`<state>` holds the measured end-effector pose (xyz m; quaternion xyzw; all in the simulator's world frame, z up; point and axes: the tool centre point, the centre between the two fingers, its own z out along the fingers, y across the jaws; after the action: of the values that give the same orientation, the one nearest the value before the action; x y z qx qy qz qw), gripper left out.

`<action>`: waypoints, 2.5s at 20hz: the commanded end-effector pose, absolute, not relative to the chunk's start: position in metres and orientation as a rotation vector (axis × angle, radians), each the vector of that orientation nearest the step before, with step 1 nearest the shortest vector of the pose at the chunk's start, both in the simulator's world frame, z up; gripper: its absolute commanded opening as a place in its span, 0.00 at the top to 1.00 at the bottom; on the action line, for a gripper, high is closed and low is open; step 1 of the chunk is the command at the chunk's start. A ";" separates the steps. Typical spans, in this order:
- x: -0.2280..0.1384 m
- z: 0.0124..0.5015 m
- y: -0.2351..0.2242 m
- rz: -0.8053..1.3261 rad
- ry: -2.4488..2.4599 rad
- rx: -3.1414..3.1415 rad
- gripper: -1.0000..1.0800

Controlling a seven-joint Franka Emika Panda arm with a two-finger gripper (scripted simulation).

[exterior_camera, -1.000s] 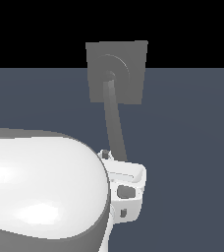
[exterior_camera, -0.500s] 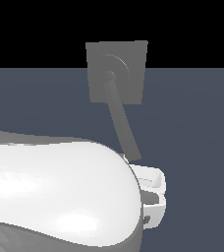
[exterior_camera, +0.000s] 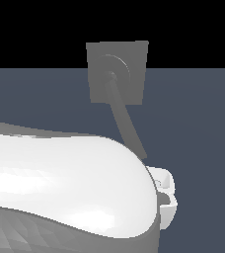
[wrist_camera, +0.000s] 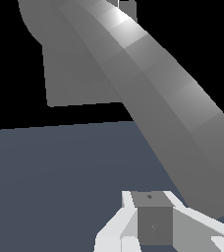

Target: Turn on the faucet by rotating a designated handle.

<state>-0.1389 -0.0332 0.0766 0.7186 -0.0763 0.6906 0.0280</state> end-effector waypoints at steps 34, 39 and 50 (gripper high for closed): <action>-0.155 0.151 -0.126 2.141 -0.288 2.199 1.00; -0.155 0.170 -0.130 2.143 -0.283 2.192 1.00; -0.155 0.207 -0.140 2.145 -0.272 2.178 1.00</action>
<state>-0.1570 -0.1377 0.1952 0.7161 -0.0905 0.6913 0.0350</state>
